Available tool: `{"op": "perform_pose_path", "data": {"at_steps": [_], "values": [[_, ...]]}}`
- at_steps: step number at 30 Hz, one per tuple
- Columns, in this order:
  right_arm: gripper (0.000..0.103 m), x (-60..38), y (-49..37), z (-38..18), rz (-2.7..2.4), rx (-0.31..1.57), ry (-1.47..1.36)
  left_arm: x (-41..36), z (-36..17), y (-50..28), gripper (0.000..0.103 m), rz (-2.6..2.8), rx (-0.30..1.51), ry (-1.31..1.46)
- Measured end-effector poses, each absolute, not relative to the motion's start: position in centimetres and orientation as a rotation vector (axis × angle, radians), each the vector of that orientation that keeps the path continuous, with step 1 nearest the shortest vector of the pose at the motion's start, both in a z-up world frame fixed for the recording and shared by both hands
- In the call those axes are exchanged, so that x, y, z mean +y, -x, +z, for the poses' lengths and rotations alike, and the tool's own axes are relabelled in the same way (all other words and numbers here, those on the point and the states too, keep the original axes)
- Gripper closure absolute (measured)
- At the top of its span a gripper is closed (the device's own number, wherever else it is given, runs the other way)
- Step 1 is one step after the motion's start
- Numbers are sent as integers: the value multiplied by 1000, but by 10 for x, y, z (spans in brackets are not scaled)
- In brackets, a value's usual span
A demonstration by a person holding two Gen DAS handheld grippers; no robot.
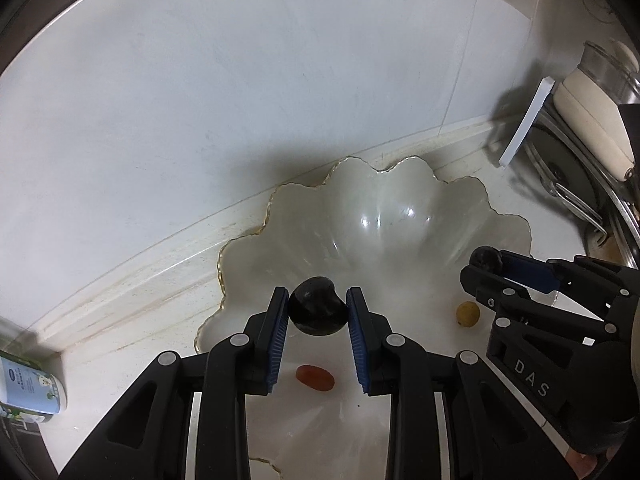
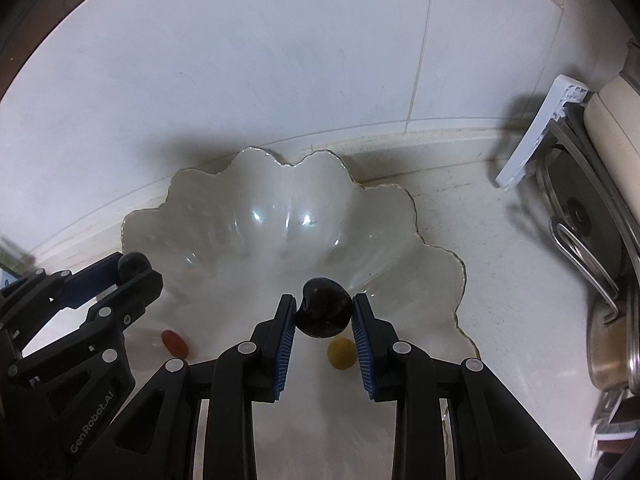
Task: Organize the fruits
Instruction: 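Lower both tools into the bowl and open them to release the plums, then withdraw both open tools from the bowl back toward the loose fruits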
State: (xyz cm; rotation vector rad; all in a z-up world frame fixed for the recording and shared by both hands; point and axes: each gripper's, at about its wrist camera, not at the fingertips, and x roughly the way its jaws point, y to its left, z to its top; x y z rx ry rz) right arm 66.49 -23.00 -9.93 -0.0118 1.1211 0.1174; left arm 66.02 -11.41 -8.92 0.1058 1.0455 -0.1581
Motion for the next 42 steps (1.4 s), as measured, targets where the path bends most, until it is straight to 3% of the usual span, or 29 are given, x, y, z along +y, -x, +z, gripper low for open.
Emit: {"op": "perform_pose_path", "data": {"at_steps": [2, 4, 11, 15, 22, 29, 42], "values": [[70, -231, -666, -101, 113, 1132, 18, -114, -90, -661, 70, -157, 1050, -101], [66, -233, -667, -102, 108, 1138, 22, -114, -89, -660, 59, -149, 1043, -101], [61, -237, -660, -96, 89, 1122, 47, -112, -82, -654, 49, -125, 1023, -121], [47, -240, -653, -90, 66, 1100, 67, -109, -73, -647, 44, -103, 1000, -134], [41, -241, -635, -78, 46, 1065, 88, -105, -64, -634, 42, -90, 986, -128], [27, -242, -614, -65, 25, 1007, 86, -100, -57, -616, 40, -93, 974, -115], [22, -243, -581, -45, -26, 944, 75, -97, -44, -589, 40, -113, 937, -116]]}}
